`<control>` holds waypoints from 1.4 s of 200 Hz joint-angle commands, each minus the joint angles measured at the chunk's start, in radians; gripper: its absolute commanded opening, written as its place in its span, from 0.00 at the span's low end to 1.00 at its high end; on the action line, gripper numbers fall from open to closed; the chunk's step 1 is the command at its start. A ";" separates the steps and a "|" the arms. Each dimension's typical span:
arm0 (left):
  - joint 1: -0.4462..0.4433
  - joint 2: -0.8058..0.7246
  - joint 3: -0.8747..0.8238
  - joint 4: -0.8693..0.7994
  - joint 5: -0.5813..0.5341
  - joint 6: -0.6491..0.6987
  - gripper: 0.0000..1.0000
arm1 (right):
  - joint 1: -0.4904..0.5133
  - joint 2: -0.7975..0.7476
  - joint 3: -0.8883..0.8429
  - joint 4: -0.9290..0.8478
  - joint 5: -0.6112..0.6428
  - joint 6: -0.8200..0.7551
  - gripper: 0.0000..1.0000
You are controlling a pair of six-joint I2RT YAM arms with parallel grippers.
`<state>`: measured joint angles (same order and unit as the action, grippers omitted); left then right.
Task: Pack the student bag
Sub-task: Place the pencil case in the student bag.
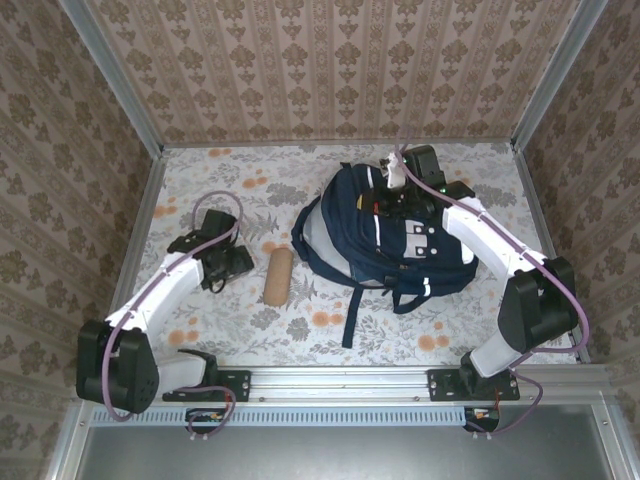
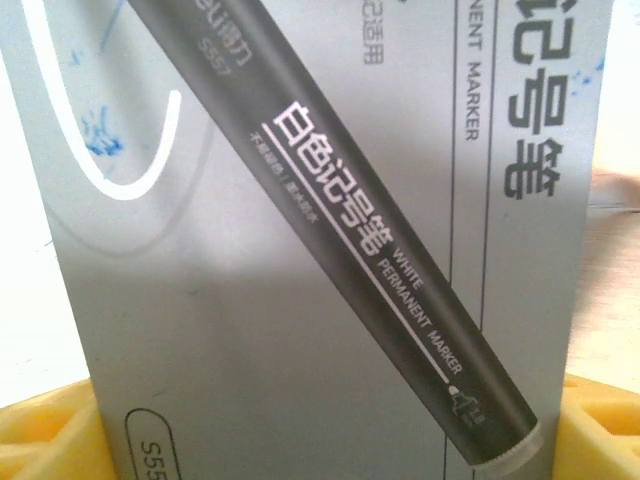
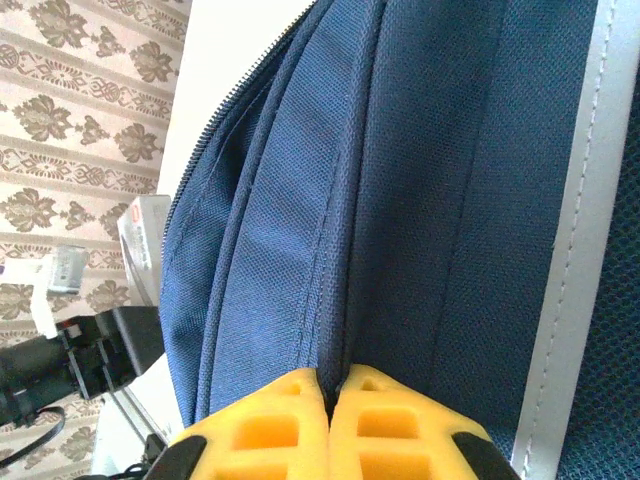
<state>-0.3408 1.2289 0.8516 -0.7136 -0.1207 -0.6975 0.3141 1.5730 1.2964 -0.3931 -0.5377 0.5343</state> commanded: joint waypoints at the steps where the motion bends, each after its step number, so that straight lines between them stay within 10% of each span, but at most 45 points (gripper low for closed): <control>1: -0.082 0.027 0.096 0.027 -0.017 0.010 0.78 | -0.028 -0.035 0.047 0.088 -0.045 0.040 0.01; 90: -0.371 0.466 0.491 0.217 0.073 -0.006 0.78 | -0.059 -0.046 0.046 0.160 -0.146 0.128 0.02; 187: -0.385 0.720 0.605 0.343 0.204 -0.058 0.78 | -0.058 -0.041 0.048 0.152 -0.168 0.128 0.02; 280: -0.411 0.714 0.563 0.071 0.018 -0.039 0.79 | -0.059 -0.021 0.064 0.128 -0.162 0.098 0.02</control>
<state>-0.7368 1.9461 1.4334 -0.4995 -0.0319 -0.7395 0.2577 1.5719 1.2968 -0.3397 -0.6373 0.6510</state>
